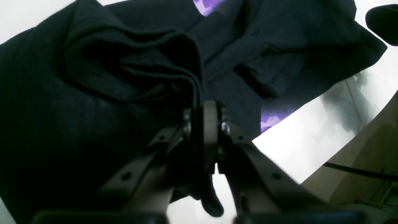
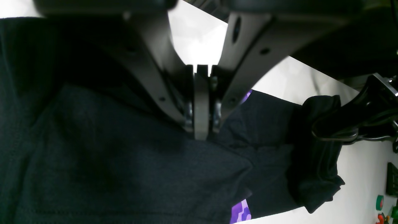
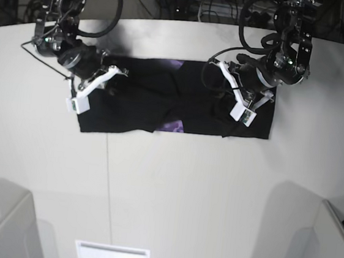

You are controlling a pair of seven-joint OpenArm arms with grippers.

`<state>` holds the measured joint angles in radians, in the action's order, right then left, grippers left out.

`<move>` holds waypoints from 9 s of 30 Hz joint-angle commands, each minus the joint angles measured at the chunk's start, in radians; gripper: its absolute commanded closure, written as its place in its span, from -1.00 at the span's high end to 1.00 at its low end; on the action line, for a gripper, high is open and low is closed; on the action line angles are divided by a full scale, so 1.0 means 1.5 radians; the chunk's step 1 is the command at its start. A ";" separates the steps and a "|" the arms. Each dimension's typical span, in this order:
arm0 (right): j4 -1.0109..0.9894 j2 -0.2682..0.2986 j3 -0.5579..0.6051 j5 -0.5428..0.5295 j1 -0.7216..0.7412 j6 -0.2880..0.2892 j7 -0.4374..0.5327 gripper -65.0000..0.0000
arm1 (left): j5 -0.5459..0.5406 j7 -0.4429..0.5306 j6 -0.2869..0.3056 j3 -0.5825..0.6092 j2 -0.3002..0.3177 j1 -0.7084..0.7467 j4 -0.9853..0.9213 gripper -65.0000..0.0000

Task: Fold the T-shirt properly
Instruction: 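Move the left gripper to the strip's middle and grasp the fabric, then release the strip with the left gripper and raise it away, then grasp the strip's end with the right gripper and the middle with the left, then fold the strip's end with the right gripper over toward the left gripper, then press the folded layer flat with the right gripper and release it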

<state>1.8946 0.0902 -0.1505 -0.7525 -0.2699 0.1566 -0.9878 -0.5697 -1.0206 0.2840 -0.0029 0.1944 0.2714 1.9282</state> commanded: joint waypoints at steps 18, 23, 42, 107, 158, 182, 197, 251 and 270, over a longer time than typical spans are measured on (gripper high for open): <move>0.014 0.003 -0.002 -0.011 -0.008 0.004 0.011 -1.00 | -0.012 0.010 0.001 0.062 0.004 -0.043 0.002 0.15; 0.024 0.002 -0.049 -0.011 -0.008 0.004 0.011 -1.00 | -0.012 0.011 0.002 -0.024 0.006 -0.012 0.031 -0.41; -0.137 0.030 -0.212 -0.009 0.141 0.004 -0.105 0.38 | -0.007 0.014 0.161 -0.539 0.055 0.074 -0.058 -1.00; -0.153 0.059 -0.032 0.168 0.128 0.098 -0.006 -1.00 | 0.210 0.109 0.160 -0.284 -0.017 -0.050 -0.215 -1.00; 0.054 -0.121 0.313 0.167 0.120 -0.104 -0.019 -1.00 | 0.210 0.109 0.160 -0.202 -0.050 -0.048 -0.215 -1.00; -0.039 -0.139 0.449 0.167 0.160 -0.108 0.083 -1.00 | 0.210 0.109 0.160 -0.202 -0.050 -0.043 -0.215 -1.00; -0.126 -0.139 0.501 0.167 0.209 -0.179 0.113 -1.00 | 0.210 0.109 0.160 -0.195 -0.062 -0.043 -0.215 -1.00; -0.246 -0.140 0.673 0.169 0.291 -0.219 0.155 0.09 | 0.036 0.000 0.259 -0.657 0.013 0.104 -0.070 -1.00; -0.267 -0.157 0.794 0.166 0.344 -0.219 0.155 0.09 | 0.036 0.000 0.259 -0.672 0.013 0.102 -0.076 -1.00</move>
<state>1.4666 -0.1223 1.0416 -0.4889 0.2291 -0.1799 -0.7773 -0.5060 -1.0363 0.6670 -1.0027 0.1986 0.4191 1.8023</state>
